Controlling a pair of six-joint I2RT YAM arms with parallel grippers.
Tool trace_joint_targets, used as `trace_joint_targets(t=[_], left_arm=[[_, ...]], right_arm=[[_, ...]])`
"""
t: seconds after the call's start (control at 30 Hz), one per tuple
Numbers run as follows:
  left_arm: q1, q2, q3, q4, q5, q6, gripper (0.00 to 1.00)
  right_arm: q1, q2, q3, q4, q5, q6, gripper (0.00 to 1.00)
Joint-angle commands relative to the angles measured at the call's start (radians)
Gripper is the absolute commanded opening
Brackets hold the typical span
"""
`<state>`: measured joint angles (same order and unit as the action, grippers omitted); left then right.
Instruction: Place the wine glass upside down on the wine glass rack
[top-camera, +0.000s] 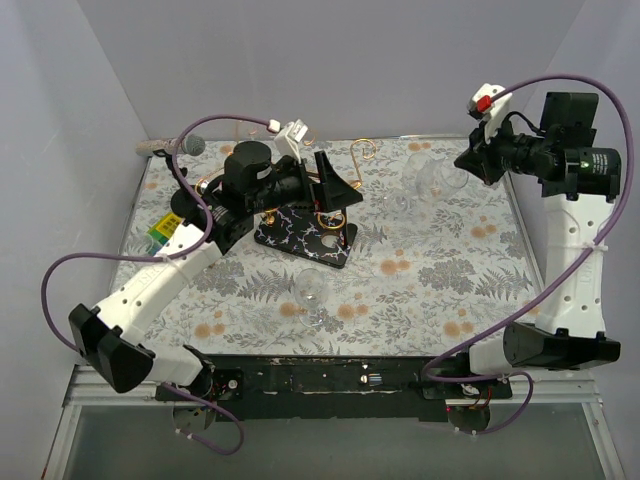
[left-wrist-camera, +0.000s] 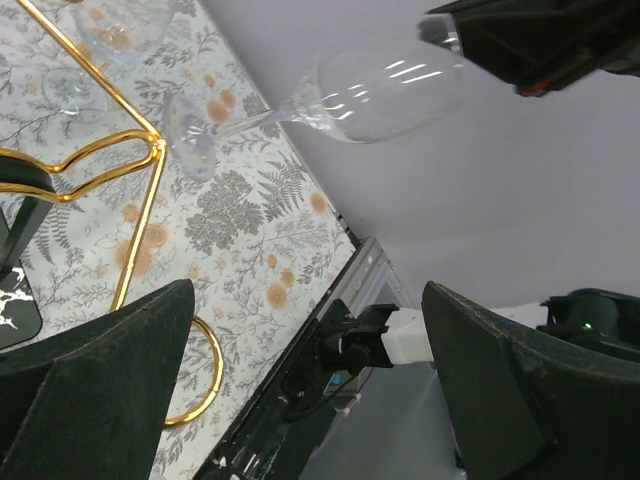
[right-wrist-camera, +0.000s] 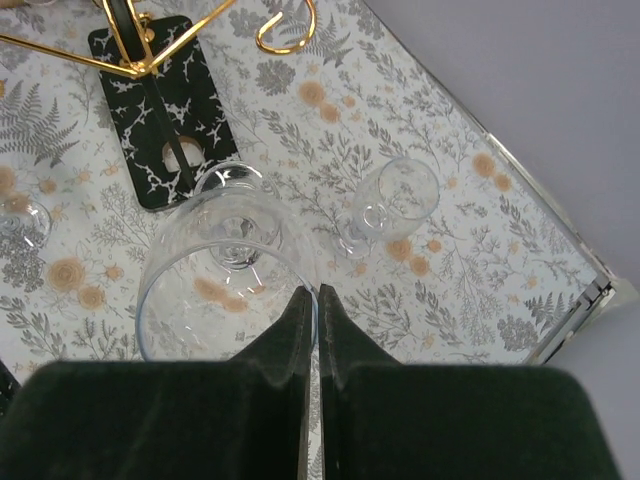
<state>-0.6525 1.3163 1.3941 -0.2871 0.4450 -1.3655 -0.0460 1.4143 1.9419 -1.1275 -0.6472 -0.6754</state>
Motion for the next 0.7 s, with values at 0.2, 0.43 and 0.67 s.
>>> trace_joint_targets(t=[0.2,0.43,0.67], left_arm=[[-0.024,0.09,0.138,-0.133,-0.117,0.057,0.95],[-0.029,0.167,0.207,-0.149,-0.085,0.04,0.87],[-0.032,0.254,0.272,-0.159,-0.008,0.016,0.77]], right_arm=[[-0.006,-0.124,0.111,0.089,-0.14,0.074,0.01],[-0.009,-0.156,0.152,0.114,-0.196,0.108,0.01],[-0.009,-0.144,0.195,0.11,-0.27,0.125,0.01]])
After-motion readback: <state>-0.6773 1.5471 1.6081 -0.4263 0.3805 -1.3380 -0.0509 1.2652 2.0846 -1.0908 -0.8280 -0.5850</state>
